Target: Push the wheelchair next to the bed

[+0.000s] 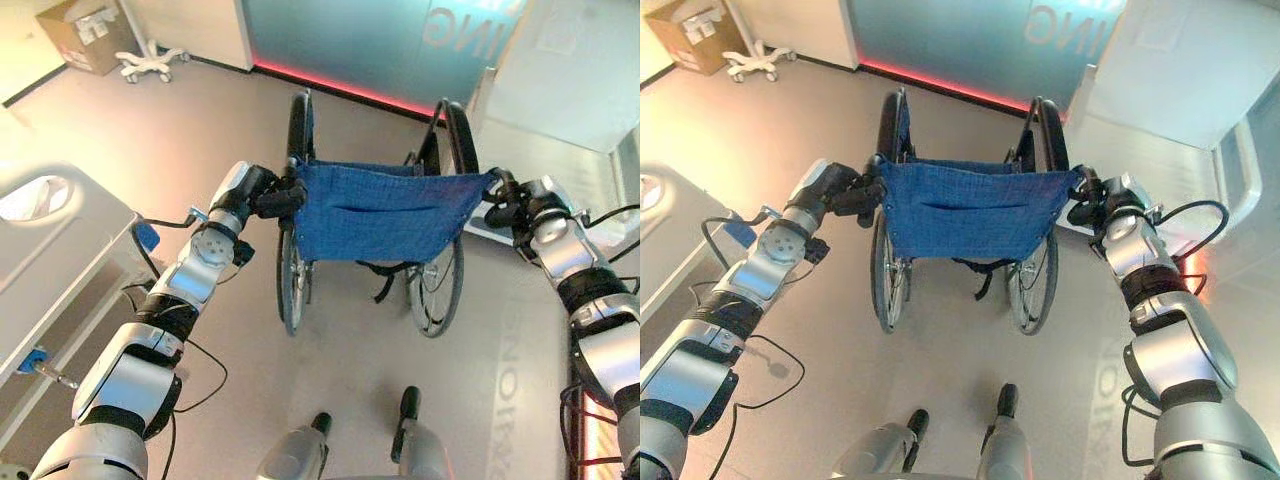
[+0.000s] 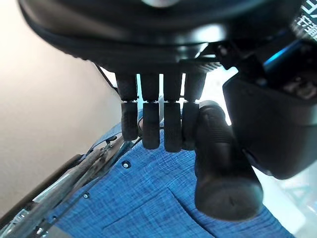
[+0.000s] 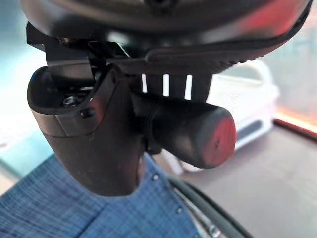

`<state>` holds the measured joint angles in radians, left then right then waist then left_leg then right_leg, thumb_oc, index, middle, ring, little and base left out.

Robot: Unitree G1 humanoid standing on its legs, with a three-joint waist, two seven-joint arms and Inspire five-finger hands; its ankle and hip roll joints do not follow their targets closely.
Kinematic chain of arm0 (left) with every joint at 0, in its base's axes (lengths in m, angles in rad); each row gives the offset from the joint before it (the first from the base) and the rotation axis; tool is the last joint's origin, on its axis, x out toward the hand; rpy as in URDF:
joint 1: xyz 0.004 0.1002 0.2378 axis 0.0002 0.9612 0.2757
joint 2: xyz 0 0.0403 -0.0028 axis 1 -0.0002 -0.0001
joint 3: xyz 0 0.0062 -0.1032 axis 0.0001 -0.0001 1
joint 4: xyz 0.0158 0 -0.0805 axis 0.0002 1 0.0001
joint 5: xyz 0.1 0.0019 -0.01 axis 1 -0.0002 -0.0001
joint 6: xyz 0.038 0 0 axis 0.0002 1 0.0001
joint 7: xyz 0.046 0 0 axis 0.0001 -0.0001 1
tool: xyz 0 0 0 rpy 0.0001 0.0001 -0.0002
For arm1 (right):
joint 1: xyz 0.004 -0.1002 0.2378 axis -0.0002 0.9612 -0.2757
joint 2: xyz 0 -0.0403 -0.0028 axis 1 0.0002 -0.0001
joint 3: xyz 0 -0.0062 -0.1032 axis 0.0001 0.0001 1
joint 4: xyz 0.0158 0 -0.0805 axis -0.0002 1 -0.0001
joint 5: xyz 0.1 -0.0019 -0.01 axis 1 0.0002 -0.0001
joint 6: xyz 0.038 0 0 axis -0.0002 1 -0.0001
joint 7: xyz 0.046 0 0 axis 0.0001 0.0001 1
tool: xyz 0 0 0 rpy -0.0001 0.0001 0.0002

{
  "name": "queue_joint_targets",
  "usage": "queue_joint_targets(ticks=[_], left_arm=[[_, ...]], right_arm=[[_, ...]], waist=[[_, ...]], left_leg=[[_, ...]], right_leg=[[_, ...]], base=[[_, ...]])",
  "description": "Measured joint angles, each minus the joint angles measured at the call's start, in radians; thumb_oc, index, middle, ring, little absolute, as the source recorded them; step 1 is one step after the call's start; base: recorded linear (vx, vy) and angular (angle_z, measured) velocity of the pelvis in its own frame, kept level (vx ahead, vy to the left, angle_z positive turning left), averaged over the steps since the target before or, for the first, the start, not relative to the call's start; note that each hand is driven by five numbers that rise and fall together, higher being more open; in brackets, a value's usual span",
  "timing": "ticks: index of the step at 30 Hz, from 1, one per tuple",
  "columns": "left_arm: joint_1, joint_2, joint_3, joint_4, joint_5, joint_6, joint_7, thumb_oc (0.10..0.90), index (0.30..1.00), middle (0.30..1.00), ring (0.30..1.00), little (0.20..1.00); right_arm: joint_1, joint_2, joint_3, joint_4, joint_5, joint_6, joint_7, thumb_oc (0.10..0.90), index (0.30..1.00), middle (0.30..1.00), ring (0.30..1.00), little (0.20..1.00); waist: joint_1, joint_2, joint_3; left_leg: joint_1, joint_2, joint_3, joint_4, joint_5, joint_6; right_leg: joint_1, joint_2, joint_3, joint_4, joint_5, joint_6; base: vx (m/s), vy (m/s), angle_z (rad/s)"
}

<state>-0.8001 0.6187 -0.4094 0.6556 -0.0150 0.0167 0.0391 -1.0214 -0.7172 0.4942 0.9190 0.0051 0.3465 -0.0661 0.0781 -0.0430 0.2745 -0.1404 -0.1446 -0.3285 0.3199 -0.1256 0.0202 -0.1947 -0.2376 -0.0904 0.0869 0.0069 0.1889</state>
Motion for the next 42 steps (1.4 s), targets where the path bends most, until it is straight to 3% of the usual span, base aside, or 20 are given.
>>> queue_joint_targets(ticks=[2, 4, 5, 8, 10, 12, 19, 25, 27, 29, 30, 32, 34, 35, 36, 37, 39, 40, 41, 42], left_arm=[[-0.025, -0.015, 0.004, 0.018, -0.001, 0.003, 0.003, 0.400, 0.300, 0.300, 0.300, 0.300], [-0.009, -0.017, 0.007, -0.003, -0.008, 0.014, 0.013, 0.400, 0.300, 0.300, 0.300, 0.300], [0.005, -0.020, 0.022, -0.019, -0.024, 0.017, 0.009, 0.400, 0.300, 0.300, 0.300, 0.300], [0.012, -0.041, 0.021, -0.040, -0.030, 0.012, -0.001, 0.400, 0.300, 0.300, 0.300, 0.300], [0.005, -0.057, 0.021, -0.048, -0.030, 0.004, 0.001, 0.400, 0.300, 0.300, 0.300, 0.300], [-0.012, -0.071, 0.016, -0.047, -0.030, -0.004, 0.004, 0.400, 0.300, 0.300, 0.300, 0.300], [-0.021, -0.070, 0.009, -0.019, -0.030, -0.005, 0.012, 0.400, 0.300, 0.300, 0.300, 0.300], [-0.021, -0.070, -0.001, -0.005, -0.029, -0.003, 0.013, 0.400, 0.300, 0.300, 0.300, 0.300], [-0.021, -0.078, -0.010, -0.002, -0.029, -0.003, 0.012, 0.400, 0.300, 0.300, 0.300, 0.300], [-0.026, -0.112, -0.018, 0.018, -0.028, -0.003, 0.013, 0.400, 0.300, 0.300, 0.300, 0.300], [-0.024, -0.126, -0.024, 0.026, -0.028, -0.003, 0.014, 0.400, 0.300, 0.300, 0.300, 0.300], [-0.008, -0.133, -0.052, 0.031, -0.028, -0.004, 0.014, 0.400, 0.300, 0.300, 0.300, 0.300], [0.049, -0.136, -0.055, -0.013, -0.028, -0.008, 0.017, 0.400, 0.300, 0.300, 0.300, 0.300], [0.077, -0.145, -0.058, -0.036, -0.028, -0.013, 0.020, 0.400, 0.300, 0.300, 0.300, 0.300], [0.086, -0.149, -0.068, -0.048, -0.028, -0.013, 0.016, 0.400, 0.300, 0.300, 0.300, 0.300], [0.090, -0.138, -0.072, -0.067, -0.030, -0.016, 0.007, 0.400, 0.300, 0.300, 0.300, 0.300], [0.135, -0.141, -0.045, -0.096, -0.036, -0.031, 0.016, 0.400, 0.300, 0.300, 0.300, 0.300], [0.144, -0.137, -0.037, -0.111, -0.036, -0.033, 0.011, 0.400, 0.300, 0.300, 0.300, 0.300], [0.175, -0.125, -0.016, -0.129, -0.037, -0.037, 0.011, 0.400, 0.300, 0.300, 0.300, 0.300], [0.194, -0.116, -0.007, -0.126, -0.036, -0.042, 0.004, 0.400, 0.300, 0.300, 0.300, 0.300]], right_arm=[[-0.036, -0.022, 0.027, -0.005, -0.001, 0.002, 0.002, 0.400, 0.300, 0.300, 0.300, 0.300], [-0.044, -0.036, 0.038, -0.029, -0.002, 0.027, 0.010, 0.400, 0.300, 0.300, 0.300, 0.300], [-0.043, -0.049, 0.042, -0.045, -0.004, 0.026, 0.016, 0.400, 0.300, 0.300, 0.300, 0.300], [-0.040, -0.078, 0.043, -0.040, -0.009, 0.026, 0.030, 0.400, 0.300, 0.300, 0.300, 0.300], [-0.041, -0.099, 0.041, -0.038, -0.026, 0.026, 0.037, 0.400, 0.300, 0.300, 0.300, 0.300], [-0.043, -0.110, 0.037, -0.020, -0.038, 0.026, 0.037, 0.400, 0.300, 0.300, 0.300, 0.300], [-0.041, -0.095, 0.038, -0.010, -0.041, 0.025, 0.046, 0.400, 0.300, 0.300, 0.300, 0.300], [-0.023, -0.089, 0.040, -0.009, -0.041, 0.025, 0.052, 0.400, 0.300, 0.300, 0.300, 0.300], [-0.009, -0.095, 0.037, -0.009, -0.041, 0.025, 0.056, 0.400, 0.300, 0.300, 0.300, 0.300], [0.015, -0.111, 0.035, -0.004, -0.041, 0.025, 0.058, 0.400, 0.300, 0.300, 0.300, 0.300], [0.022, -0.109, 0.034, 0.007, -0.041, 0.025, 0.059, 0.400, 0.300, 0.300, 0.300, 0.300], [0.042, -0.105, 0.036, 0.023, -0.047, 0.021, 0.058, 0.400, 0.300, 0.300, 0.300, 0.300], [0.059, -0.105, 0.042, 0.023, -0.051, 0.020, 0.058, 0.400, 0.300, 0.300, 0.300, 0.300], [0.070, -0.112, 0.042, 0.023, -0.080, 0.016, 0.054, 0.400, 0.300, 0.300, 0.300, 0.300], [0.072, -0.129, 0.054, 0.025, -0.082, 0.016, 0.057, 0.400, 0.300, 0.300, 0.300, 0.300], [0.075, -0.137, 0.064, 0.024, -0.084, 0.016, 0.059, 0.400, 0.300, 0.300, 0.300, 0.300], [0.090, -0.139, 0.062, 0.023, -0.097, -0.003, 0.050, 0.400, 0.300, 0.300, 0.300, 0.300], [0.092, -0.140, 0.063, 0.022, -0.097, -0.006, 0.050, 0.400, 0.300, 0.300, 0.300, 0.300], [0.093, -0.115, 0.060, 0.028, -0.101, -0.013, 0.050, 0.400, 0.300, 0.300, 0.300, 0.300], [0.101, -0.093, 0.058, 0.029, -0.113, -0.013, 0.051, 0.400, 0.300, 0.300, 0.300, 0.300]], waist=[[-0.006, 0.022, 0.016], [-0.006, 0.040, 0.025], [-0.006, 0.042, 0.025], [-0.015, 0.054, 0.020], [-0.030, 0.062, 0.018], [-0.042, 0.054, 0.020], [-0.049, 0.050, 0.019], [-0.055, 0.055, 0.017], [-0.064, 0.055, 0.017], [-0.100, 0.044, 0.012], [-0.115, 0.029, 0.007], [-0.089, 0.020, 0.009], [-0.043, -0.001, 0.014], [-0.020, 0.005, 0.015], [0.025, 0.038, 0.014], [0.042, 0.053, 0.011], [0.086, 0.099, 0.015], [0.108, 0.093, 0.018], [0.141, 0.063, 0.025], [0.142, 0.051, 0.024]], left_leg=[[0.009, 0.031, -0.029, -0.011, -0.025, -0.032], [0.029, 0.134, 0.074, -0.034, -0.032, -0.045], [0.039, 0.211, 0.182, -0.043, -0.040, -0.034], [0.112, 0.322, 0.316, -0.075, -0.013, -0.054], [0.147, 0.343, 0.336, -0.132, 0.016, -0.082], [0.142, 0.345, 0.341, -0.147, 0.039, -0.118], [0.166, 0.345, 0.334, -0.177, 0.047, -0.133], [0.143, 0.378, 0.333, -0.176, 0.058, -0.142], [0.137, 0.384, 0.337, -0.192, 0.086, -0.144], [0.107, 0.377, 0.367, -0.197, 0.159, -0.144], [0.100, 0.368, 0.406, -0.219, 0.218, -0.108], [0.051, 0.347, 0.400, -0.131, 0.219, -0.099], [0.020, 0.234, 0.393, -0.119, 0.190, -0.123], [-0.013, 0.174, 0.419, -0.133, 0.185, -0.129], [-0.052, 0.150, 0.448, -0.167, 0.187, -0.134], [-0.089, 0.147, 0.463, -0.154, 0.188, -0.134], [-0.159, 0.168, 0.494, -0.131, 0.188, -0.136], [-0.170, 0.170, 0.532, -0.101, 0.184, -0.128], [-0.191, 0.156, 0.565, 0.000, 0.155, -0.081], [-0.167, 0.138, 0.557, 0.019, 0.140, -0.059]], right_leg=[[0.002, 0.025, -0.006, 0.050, 0.051, -0.013], [-0.016, 0.050, -0.051, 0.151, -0.009, -0.072], [-0.012, 0.050, -0.106, 0.172, -0.036, -0.099], [0.005, 0.052, -0.175, 0.225, -0.090, -0.111], [0.002, 0.049, -0.196, 0.248, -0.105, -0.112], [0.002, 0.049, -0.193, 0.252, -0.107, -0.115], [0.013, 0.055, -0.194, 0.247, -0.106, -0.113], [0.018, 0.090, -0.200, 0.251, -0.116, -0.111], [0.022, 0.094, -0.214, 0.258, -0.121, -0.117], [0.034, 0.100, -0.221, 0.264, -0.156, -0.131], [0.038, 0.086, -0.224, 0.254, -0.161, -0.138], [0.071, 0.096, -0.231, 0.214, -0.152, -0.162], [0.092, 0.093, -0.195, 0.150, -0.144, -0.172], [0.140, 0.112, -0.197, 0.061, -0.134, -0.177], [0.154, 0.148, -0.197, 0.068, -0.154, -0.237], [0.173, 0.159, -0.219, 0.086, -0.097, -0.199], [0.196, 0.191, -0.306, 0.097, -0.112, -0.218], [0.186, 0.184, -0.320, 0.097, -0.105, -0.213], [0.204, 0.157, -0.331, 0.087, -0.100, -0.207], [0.226, 0.148, -0.336, 0.067, -0.096, -0.197]], base=[[0.37, -0.297, 0.71], [0.43, -0.242, 0.59], [0.42, -0.259, 0.47], [0.24, -0.186, 0.60], [0.15, -0.115, 0.61], [0.20, -0.130, 0.42], [0.15, -0.111, 0.00], [0.17, -0.171, 0.12], [0.21, -0.224, 0.55], [0.23, -0.178, 1.00], [0.19, -0.157, 0.83], [0.30, -0.146, 0.26], [0.28, -0.059, -0.33], [0.20, 0.005, -0.61], [0.23, 0.023, -0.62], [0.24, 0.096, -0.67], [0.27, 0.185, -0.75], [0.23, 0.158, -1.19], [0.24, 0.125, -1.01], [0.19, 0.057, -0.74]])
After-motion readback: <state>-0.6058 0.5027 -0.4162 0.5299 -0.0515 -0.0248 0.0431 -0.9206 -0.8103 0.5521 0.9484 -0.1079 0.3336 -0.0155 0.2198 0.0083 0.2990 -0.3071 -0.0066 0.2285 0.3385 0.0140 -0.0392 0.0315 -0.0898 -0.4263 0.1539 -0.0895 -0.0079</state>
